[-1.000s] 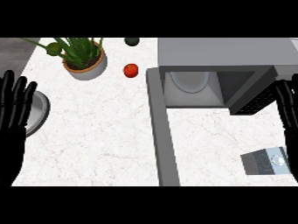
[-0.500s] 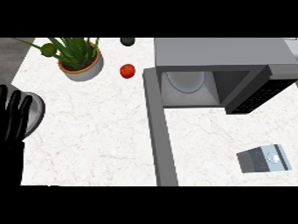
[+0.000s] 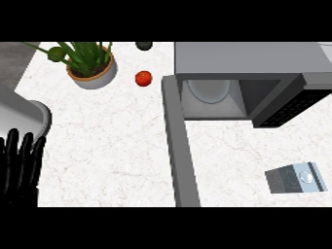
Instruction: Pick up the milk, place it into the microwave and close the microwave
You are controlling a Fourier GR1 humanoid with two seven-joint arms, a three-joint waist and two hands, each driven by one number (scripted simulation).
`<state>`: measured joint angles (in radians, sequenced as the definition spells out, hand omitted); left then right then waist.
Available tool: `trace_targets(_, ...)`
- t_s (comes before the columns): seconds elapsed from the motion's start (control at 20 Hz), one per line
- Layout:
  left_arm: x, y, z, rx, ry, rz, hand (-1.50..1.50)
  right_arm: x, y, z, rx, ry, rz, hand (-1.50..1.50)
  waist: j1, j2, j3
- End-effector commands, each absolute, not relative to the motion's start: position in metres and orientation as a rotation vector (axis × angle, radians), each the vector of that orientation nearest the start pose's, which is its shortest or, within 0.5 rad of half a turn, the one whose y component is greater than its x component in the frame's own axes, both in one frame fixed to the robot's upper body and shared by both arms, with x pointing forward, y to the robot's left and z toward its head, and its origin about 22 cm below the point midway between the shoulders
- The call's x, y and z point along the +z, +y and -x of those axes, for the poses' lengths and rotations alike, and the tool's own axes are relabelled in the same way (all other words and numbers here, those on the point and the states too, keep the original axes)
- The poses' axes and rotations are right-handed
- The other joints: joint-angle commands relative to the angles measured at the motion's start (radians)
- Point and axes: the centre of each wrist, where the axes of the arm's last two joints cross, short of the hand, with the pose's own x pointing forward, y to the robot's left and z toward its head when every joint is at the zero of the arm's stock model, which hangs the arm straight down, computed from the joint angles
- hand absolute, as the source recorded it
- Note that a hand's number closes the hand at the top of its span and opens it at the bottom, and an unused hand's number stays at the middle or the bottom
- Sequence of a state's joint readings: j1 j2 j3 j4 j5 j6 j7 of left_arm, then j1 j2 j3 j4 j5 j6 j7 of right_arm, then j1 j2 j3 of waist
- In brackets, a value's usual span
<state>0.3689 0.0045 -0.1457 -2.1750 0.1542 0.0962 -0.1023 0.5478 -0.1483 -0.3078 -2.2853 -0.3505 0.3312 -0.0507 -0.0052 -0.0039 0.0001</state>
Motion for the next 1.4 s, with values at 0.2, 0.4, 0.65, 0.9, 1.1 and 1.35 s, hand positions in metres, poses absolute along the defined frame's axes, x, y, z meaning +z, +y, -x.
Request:
trace_targets(0.2,0.061,0.230,-0.110,0.218,-1.914,0.086,-1.50,0.066,-0.341,-0.097,0.005,-1.854,0.076,-1.50,0.010,0.002,0.000)
trace_targets(0.4,0.051,0.221,-0.112,0.230,-1.896,0.091,-1.50,0.046,-0.327,-0.082,0.007,-1.815,0.047,-1.50,0.005,0.002,0.000)
trace_targets(0.65,0.060,0.220,-0.095,0.227,-1.935,0.097,-1.50,0.016,-0.329,-0.109,-0.025,-1.788,0.078,-1.50,0.011,0.002,0.000)
trace_targets(0.9,0.035,0.220,-0.096,0.219,-1.930,0.059,-1.50,-0.018,-0.341,-0.118,-0.077,-1.792,0.189,-1.50,0.011,0.003,0.000)
trace_targets(1.1,0.036,0.225,-0.096,0.224,-1.929,0.097,-1.50,-0.045,-0.350,-0.134,-0.092,-1.750,0.257,-1.50,0.013,0.004,0.000)
trace_targets(1.35,0.024,0.219,-0.086,0.237,-1.919,0.101,-1.50,-0.072,-0.381,-0.131,-0.100,-1.743,0.261,-1.50,0.012,0.003,0.000)
